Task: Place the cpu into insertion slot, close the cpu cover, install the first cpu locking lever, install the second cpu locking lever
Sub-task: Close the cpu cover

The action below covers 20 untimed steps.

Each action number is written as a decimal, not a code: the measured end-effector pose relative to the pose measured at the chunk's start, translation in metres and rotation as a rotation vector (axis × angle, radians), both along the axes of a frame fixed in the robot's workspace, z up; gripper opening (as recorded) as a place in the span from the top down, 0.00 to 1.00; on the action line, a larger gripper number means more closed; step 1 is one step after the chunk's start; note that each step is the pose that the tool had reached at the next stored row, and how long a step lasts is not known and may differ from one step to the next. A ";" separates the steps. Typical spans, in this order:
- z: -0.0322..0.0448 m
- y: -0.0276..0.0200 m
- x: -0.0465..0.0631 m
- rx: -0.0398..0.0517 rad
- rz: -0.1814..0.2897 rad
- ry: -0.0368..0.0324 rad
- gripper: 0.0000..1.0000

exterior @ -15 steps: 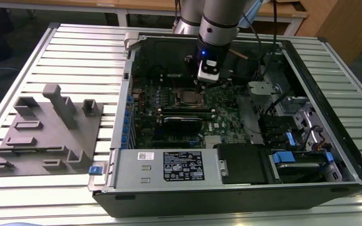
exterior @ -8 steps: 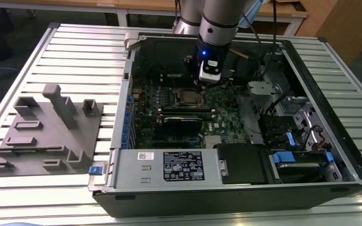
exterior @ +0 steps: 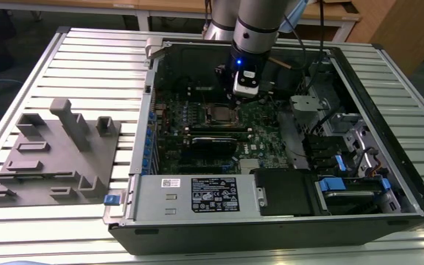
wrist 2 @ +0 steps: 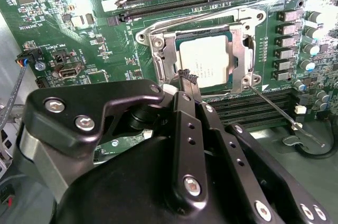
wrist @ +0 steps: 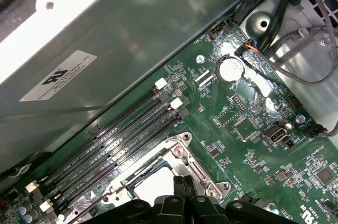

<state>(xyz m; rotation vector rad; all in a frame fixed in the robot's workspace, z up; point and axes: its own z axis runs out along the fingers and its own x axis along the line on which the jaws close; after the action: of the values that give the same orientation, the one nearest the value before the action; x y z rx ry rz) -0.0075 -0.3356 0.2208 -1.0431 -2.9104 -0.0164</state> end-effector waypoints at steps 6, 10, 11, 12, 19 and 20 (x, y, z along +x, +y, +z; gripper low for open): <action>0.0000 0.0000 0.000 0.0000 0.011 0.0000 0.89; 0.0000 0.0000 0.000 -0.0001 0.017 0.0001 0.89; 0.0000 0.0000 0.000 0.0000 0.018 0.0000 0.89; 0.0000 0.0000 0.000 0.0000 0.019 0.0000 0.89; 0.0000 0.0000 0.000 0.0000 0.019 0.0000 0.89; 0.0000 0.0000 0.000 0.0000 0.019 0.0000 0.89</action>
<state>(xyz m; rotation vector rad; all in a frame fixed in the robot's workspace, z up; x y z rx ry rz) -0.0076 -0.3357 0.2208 -1.0148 -2.9203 -0.0156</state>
